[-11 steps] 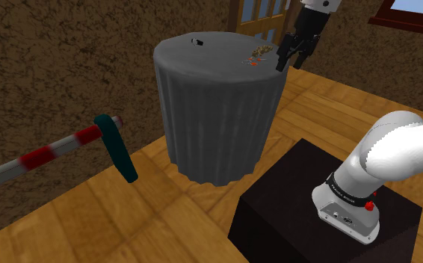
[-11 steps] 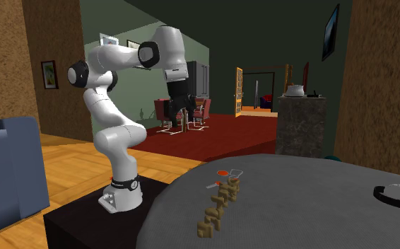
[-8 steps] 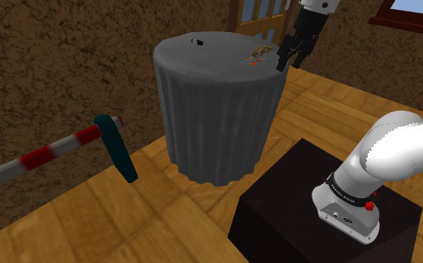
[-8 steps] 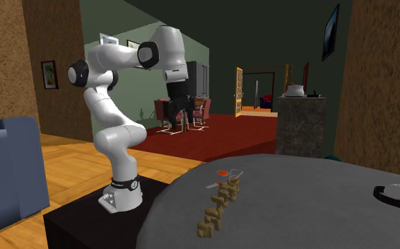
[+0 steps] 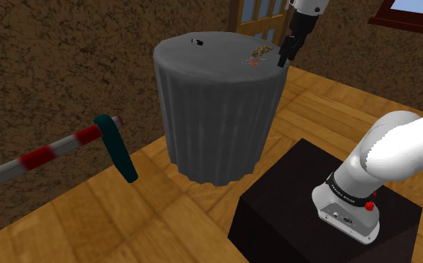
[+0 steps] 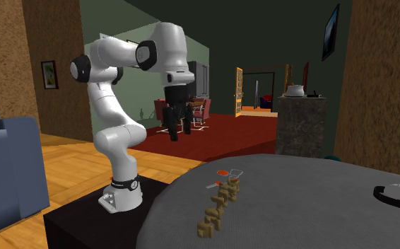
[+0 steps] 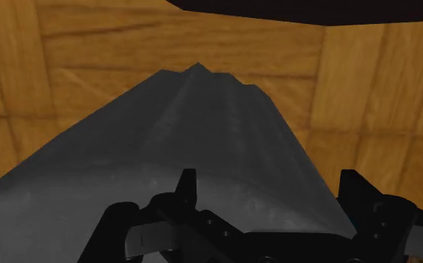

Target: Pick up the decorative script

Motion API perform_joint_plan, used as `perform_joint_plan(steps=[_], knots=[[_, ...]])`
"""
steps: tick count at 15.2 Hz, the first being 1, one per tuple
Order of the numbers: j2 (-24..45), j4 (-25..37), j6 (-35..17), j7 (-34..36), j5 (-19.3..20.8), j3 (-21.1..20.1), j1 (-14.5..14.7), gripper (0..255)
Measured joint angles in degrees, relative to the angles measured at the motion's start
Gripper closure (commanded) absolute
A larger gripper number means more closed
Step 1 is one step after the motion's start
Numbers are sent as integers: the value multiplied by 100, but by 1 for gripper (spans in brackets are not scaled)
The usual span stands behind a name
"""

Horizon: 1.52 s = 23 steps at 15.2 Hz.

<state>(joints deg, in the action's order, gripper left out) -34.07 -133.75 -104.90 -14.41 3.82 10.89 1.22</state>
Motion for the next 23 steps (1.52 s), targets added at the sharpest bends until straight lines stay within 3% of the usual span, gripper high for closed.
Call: perform_joint_plan(steps=[10, 20, 23], knots=[[1661, 1143, -859, -2280, 490, 851, 160, 0], [3788, 3211, -1346, -4521, 54, 1276, 188, 0], [3968, 3222, -1547, -4685, 9, 1270, 172, 0]])
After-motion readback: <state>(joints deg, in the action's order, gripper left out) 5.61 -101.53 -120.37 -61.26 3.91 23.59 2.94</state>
